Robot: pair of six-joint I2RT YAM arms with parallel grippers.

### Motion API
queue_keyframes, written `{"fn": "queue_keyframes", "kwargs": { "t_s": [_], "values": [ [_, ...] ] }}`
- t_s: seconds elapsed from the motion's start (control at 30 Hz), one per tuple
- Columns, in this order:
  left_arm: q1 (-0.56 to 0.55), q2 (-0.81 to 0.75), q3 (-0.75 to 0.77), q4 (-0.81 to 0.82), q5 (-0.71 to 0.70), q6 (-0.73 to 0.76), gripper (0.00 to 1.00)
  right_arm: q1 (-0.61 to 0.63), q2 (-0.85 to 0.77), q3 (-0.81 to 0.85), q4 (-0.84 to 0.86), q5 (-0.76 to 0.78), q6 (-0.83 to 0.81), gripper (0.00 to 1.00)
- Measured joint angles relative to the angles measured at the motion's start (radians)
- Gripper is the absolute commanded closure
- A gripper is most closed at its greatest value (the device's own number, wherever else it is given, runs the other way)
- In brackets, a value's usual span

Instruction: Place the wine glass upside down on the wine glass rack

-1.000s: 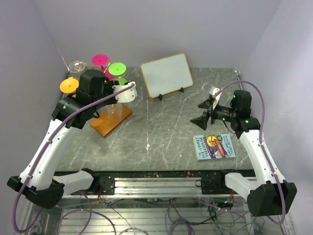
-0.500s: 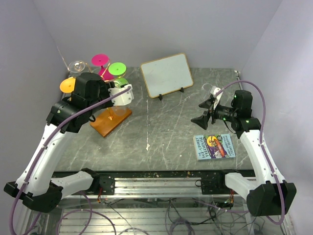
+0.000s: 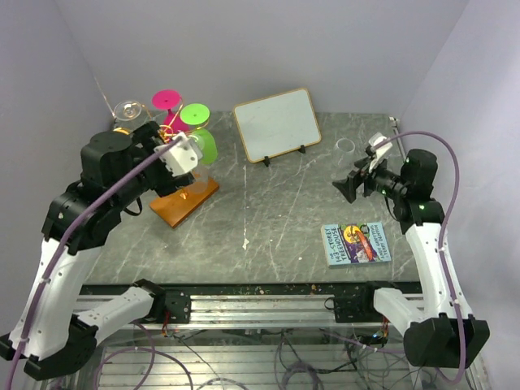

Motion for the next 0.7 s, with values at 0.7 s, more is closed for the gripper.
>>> {"fn": "queue_keyframes", "kwargs": {
  "t_s": [0.7],
  "values": [
    [0.119, -0.002, -0.048, 0.243, 0.163, -0.418, 0.0, 0.04, 0.428, 0.4, -0.025, 0.626, 0.15, 0.43]
  ]
}}
